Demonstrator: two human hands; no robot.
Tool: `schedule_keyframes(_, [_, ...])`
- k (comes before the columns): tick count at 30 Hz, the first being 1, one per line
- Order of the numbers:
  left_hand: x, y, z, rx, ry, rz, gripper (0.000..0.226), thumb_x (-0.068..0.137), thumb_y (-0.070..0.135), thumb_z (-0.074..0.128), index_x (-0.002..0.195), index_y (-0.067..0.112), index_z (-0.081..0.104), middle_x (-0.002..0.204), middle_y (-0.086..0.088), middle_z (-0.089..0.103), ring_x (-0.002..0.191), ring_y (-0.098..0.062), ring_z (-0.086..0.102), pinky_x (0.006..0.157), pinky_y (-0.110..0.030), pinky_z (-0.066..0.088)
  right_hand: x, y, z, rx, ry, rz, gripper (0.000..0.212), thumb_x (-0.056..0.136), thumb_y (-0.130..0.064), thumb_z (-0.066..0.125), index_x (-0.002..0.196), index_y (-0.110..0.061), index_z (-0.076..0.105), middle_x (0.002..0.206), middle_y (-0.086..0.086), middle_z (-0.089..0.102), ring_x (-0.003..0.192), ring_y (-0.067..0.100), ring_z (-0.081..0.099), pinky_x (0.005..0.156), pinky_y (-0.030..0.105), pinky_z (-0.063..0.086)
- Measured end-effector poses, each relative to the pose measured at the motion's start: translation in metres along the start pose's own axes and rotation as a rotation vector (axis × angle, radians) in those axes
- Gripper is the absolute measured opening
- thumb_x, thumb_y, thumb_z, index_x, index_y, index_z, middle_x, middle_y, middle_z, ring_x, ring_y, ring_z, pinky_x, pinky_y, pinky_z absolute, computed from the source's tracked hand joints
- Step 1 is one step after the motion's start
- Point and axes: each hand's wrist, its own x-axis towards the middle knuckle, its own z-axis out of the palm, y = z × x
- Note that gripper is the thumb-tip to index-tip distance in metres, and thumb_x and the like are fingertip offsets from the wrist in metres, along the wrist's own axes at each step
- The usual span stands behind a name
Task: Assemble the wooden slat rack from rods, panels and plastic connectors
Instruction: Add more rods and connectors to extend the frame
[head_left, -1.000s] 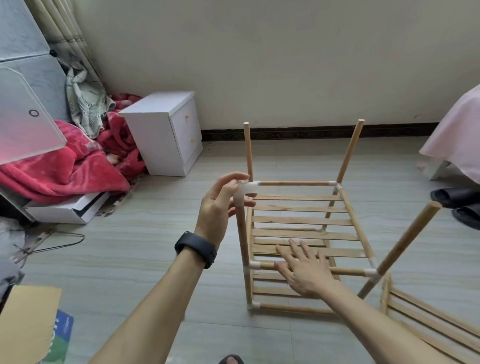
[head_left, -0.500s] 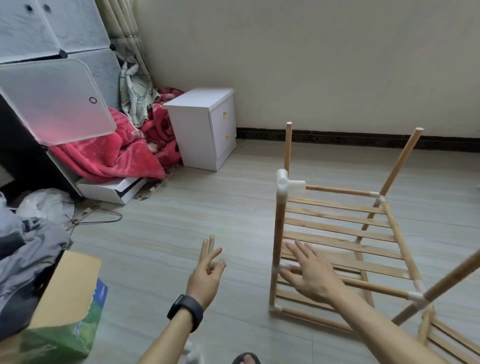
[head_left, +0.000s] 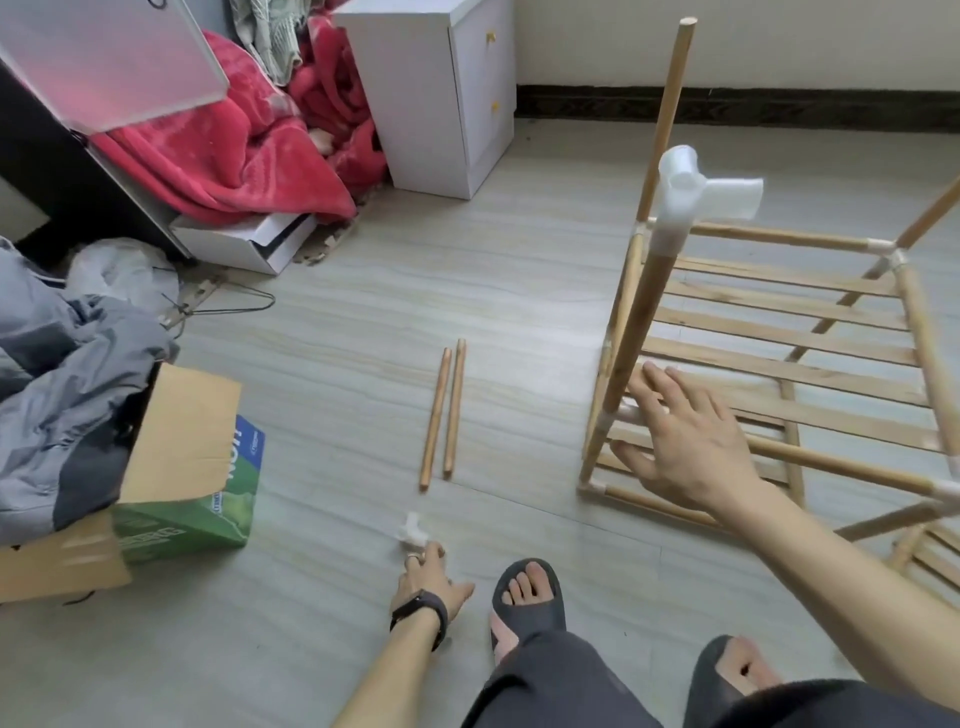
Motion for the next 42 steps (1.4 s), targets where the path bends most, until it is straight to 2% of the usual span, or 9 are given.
schedule_keyframes(3, [0.004, -0.003, 0.015, 0.01, -0.048, -0.024, 0.076, 0.08, 0.047, 0.073, 0.137, 0.027, 0.026, 0.14, -0.008, 0.036, 0.121, -0.033, 0.054, 0.098, -0.039, 0.048, 0.0, 0.0, -0.001, -0.012, -0.013, 0.002, 0.086, 0.089, -0.071, 0.045, 0.159, -0.037, 0.008, 0.17, -0.001, 0.015, 0.155, 0.025, 0.014, 0.122, 0.044, 0.015])
schedule_keyframes(13, [0.009, -0.004, -0.003, 0.049, 0.136, 0.057, 0.021, 0.101, 0.048, 0.041, 0.106, 0.028, 0.045, 0.116, 0.002, 0.059, 0.104, -0.025, 0.059, 0.082, -0.033, 0.047, 0.0, -0.001, -0.006, -0.023, -0.051, 0.003, 0.088, 0.09, -0.072, 0.04, 0.159, -0.037, 0.0, 0.17, -0.001, 0.01, 0.156, 0.024, 0.01, 0.124, 0.045, 0.014])
schedule_keyframes(17, [0.0, 0.023, -0.045, -0.416, 0.133, 0.155, 0.022, 0.098, 0.039, 0.058, 0.093, 0.017, 0.058, 0.096, -0.002, 0.063, 0.095, -0.026, 0.061, 0.083, -0.035, 0.052, -0.002, 0.0, -0.011, -0.009, -0.109, -0.011, 0.094, 0.086, -0.075, 0.04, 0.16, -0.038, -0.004, 0.171, -0.002, 0.005, 0.156, 0.023, 0.005, 0.125, 0.045, 0.011])
schedule_keyframes(20, [-0.03, 0.07, -0.097, -0.838, -0.04, 0.282, 0.018, 0.094, 0.03, 0.067, 0.094, 0.012, 0.062, 0.09, -0.006, 0.066, 0.086, -0.027, 0.068, 0.069, -0.033, 0.058, -0.003, 0.003, -0.021, 0.082, -0.183, -0.053, 0.101, 0.084, -0.074, 0.048, 0.16, -0.039, -0.007, 0.171, 0.0, 0.0, 0.157, 0.022, -0.001, 0.125, 0.042, 0.006])
schedule_keyframes(24, [-0.094, 0.145, -0.16, -0.884, -0.253, 0.523, 0.023, 0.092, 0.036, 0.067, 0.099, 0.014, 0.065, 0.092, -0.001, 0.073, 0.075, -0.02, 0.073, 0.058, -0.021, 0.049, -0.006, 0.011, -0.056, 0.366, -0.312, -0.019, 0.083, 0.09, -0.059, 0.062, 0.159, -0.03, 0.026, 0.169, 0.004, 0.016, 0.154, 0.024, 0.016, 0.125, 0.04, 0.017])
schedule_keyframes(28, [-0.165, 0.209, -0.201, -0.812, -0.416, 0.789, 0.022, 0.086, 0.038, 0.071, 0.093, 0.017, 0.066, 0.088, -0.002, 0.072, 0.071, -0.016, 0.066, 0.058, -0.022, 0.049, -0.021, 0.031, -0.109, 0.725, -0.377, 0.078, 0.043, 0.092, -0.053, 0.066, 0.125, -0.025, 0.068, 0.126, 0.002, 0.069, 0.109, 0.013, 0.065, 0.101, 0.037, 0.051])
schedule_keyframes(31, [-0.21, 0.256, -0.217, -0.825, -0.486, 0.956, 0.029, 0.081, 0.037, 0.072, 0.097, 0.014, 0.065, 0.088, -0.002, 0.072, 0.078, -0.017, 0.068, 0.067, -0.028, 0.054, -0.045, 0.045, -0.155, 1.24, -0.27, 0.114, 0.038, 0.091, -0.059, 0.061, 0.114, -0.031, 0.072, 0.114, 0.004, 0.074, 0.101, 0.02, 0.073, 0.089, 0.037, 0.058])
schedule_keyframes(34, [-0.239, 0.303, -0.218, -0.856, -0.42, 0.983, 0.031, 0.084, 0.039, 0.069, 0.101, 0.013, 0.068, 0.084, 0.0, 0.075, 0.077, -0.018, 0.07, 0.071, -0.03, 0.054, -0.07, 0.061, -0.196, 1.614, -0.039, 0.162, 0.047, 0.088, -0.056, 0.064, 0.113, -0.017, 0.074, 0.112, 0.013, 0.075, 0.093, 0.028, 0.073, 0.073, 0.03, 0.058])
schedule_keyframes(42, [-0.281, 0.39, -0.165, -0.915, -0.496, 0.956, 0.033, 0.09, 0.042, 0.068, 0.113, 0.02, 0.061, 0.092, -0.004, 0.076, 0.065, -0.011, 0.07, 0.059, -0.025, 0.054, -0.123, 0.106, -0.226, 1.619, 0.497, 0.316, 0.029, 0.086, -0.04, 0.071, 0.102, -0.017, 0.079, 0.097, 0.009, 0.076, 0.075, 0.017, 0.069, 0.07, 0.025, 0.056])
